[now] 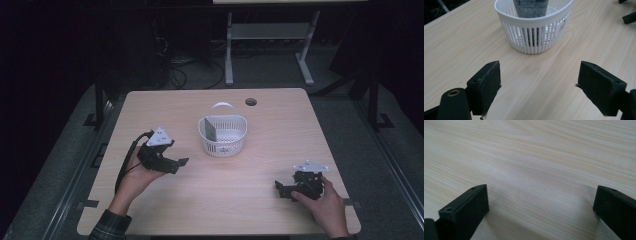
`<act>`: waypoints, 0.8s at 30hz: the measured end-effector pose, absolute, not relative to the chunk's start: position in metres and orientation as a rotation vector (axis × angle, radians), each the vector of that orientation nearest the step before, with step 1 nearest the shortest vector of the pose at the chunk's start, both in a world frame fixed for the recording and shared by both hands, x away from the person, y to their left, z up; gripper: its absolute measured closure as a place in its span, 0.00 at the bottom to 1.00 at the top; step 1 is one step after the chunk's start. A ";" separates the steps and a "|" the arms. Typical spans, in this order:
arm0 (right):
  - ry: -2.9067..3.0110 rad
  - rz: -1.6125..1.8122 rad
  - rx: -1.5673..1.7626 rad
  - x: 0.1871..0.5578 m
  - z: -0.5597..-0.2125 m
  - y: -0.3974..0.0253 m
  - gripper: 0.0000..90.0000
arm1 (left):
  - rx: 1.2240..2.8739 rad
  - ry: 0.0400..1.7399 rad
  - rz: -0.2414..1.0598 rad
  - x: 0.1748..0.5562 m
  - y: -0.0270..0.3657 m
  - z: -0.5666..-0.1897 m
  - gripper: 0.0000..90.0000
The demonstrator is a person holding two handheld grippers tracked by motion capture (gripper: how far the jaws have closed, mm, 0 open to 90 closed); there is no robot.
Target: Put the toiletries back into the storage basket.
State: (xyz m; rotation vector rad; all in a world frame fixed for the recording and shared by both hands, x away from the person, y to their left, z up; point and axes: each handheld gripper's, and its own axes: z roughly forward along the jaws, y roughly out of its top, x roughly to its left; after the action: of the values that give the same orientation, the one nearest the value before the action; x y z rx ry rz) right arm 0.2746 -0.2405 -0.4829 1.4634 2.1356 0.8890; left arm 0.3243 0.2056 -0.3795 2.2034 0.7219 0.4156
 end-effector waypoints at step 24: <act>2.135 0.889 1.464 0.275 -0.483 -0.241 0.00 | 2.199 0.815 0.458 0.282 0.241 -0.428 0.20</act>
State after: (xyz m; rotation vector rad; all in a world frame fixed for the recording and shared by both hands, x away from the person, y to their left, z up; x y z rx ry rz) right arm 0.2746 -0.2405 -0.4829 1.4641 2.1352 0.8890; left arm 0.2823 0.2409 -0.4282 2.1987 0.8152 0.4576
